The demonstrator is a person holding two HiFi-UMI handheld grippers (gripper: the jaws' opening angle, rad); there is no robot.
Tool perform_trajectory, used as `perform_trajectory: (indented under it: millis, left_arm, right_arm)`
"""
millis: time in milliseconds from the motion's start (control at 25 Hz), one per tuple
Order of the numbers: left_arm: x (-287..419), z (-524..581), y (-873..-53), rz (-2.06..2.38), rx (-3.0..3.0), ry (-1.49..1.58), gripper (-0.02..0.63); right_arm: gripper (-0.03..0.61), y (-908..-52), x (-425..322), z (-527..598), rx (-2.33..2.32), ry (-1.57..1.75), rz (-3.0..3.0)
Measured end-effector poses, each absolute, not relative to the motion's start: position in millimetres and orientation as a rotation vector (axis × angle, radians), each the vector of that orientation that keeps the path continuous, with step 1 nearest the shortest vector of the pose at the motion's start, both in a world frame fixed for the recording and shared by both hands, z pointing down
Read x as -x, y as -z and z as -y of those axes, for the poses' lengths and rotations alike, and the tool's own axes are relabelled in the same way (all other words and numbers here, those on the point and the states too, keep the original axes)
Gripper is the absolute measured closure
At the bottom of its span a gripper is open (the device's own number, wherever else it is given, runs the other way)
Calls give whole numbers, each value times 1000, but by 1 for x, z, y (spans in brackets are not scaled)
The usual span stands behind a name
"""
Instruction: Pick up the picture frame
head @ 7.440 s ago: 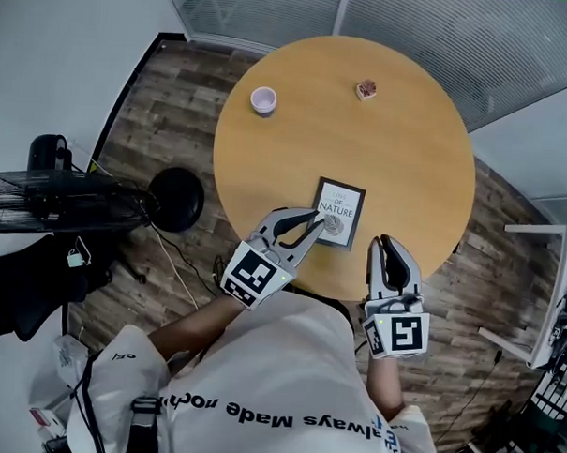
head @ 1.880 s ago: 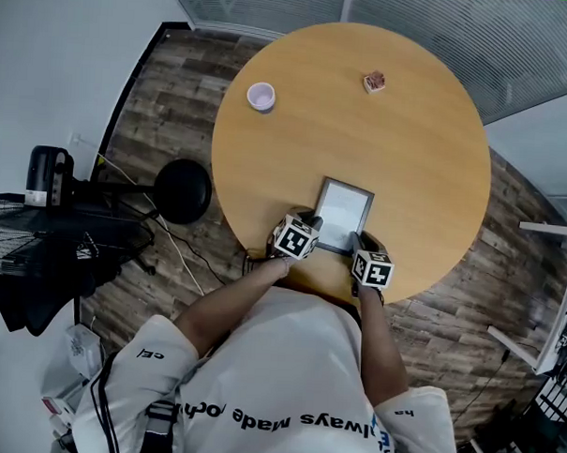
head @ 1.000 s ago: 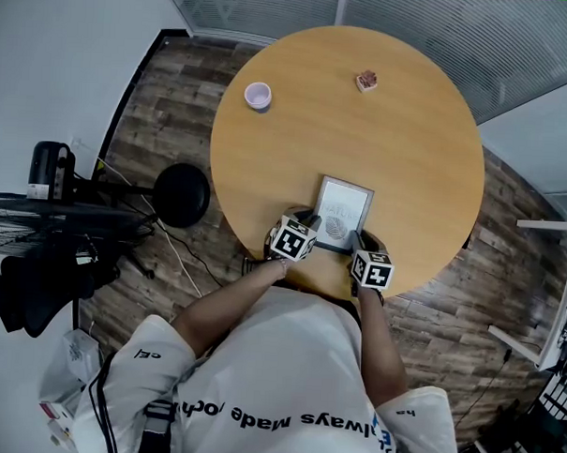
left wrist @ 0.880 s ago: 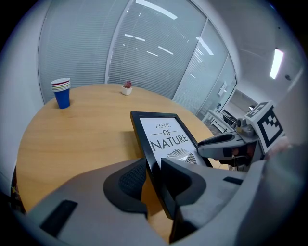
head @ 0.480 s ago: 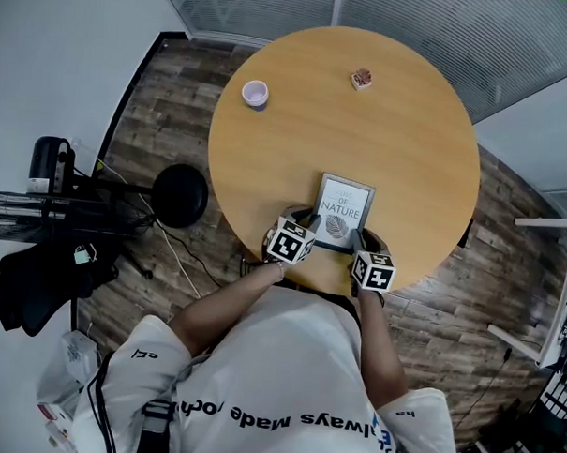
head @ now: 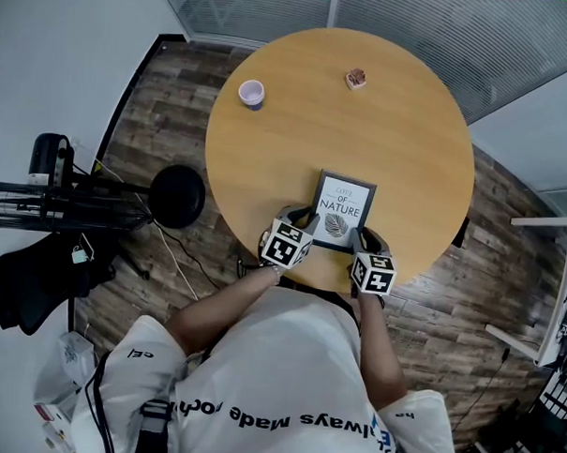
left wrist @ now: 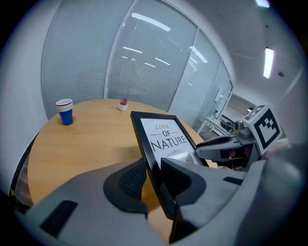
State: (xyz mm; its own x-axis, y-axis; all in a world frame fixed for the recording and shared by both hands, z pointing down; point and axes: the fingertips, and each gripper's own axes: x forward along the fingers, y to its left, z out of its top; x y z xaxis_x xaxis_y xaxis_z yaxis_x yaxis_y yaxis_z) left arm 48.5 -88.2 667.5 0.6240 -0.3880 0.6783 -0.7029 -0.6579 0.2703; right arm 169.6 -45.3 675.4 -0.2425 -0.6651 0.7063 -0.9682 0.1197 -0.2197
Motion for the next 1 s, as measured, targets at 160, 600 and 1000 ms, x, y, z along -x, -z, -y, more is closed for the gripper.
perform_trajectory:
  millis: [160,600,1000]
  left_arm:
    - [-53,87,-654,868,-2335,-775,506]
    - [-59,84,-615,906,-2383,-720,509]
    - [-59,78,-589,922,-2423,-683,509]
  right_arm:
    - [480,-662,-174,45,-1595,-904,1977]
    - [480,-625,-181,41,-1628,-846,2010]
    - [480,-597,-182,36,-1639,-791,2028]
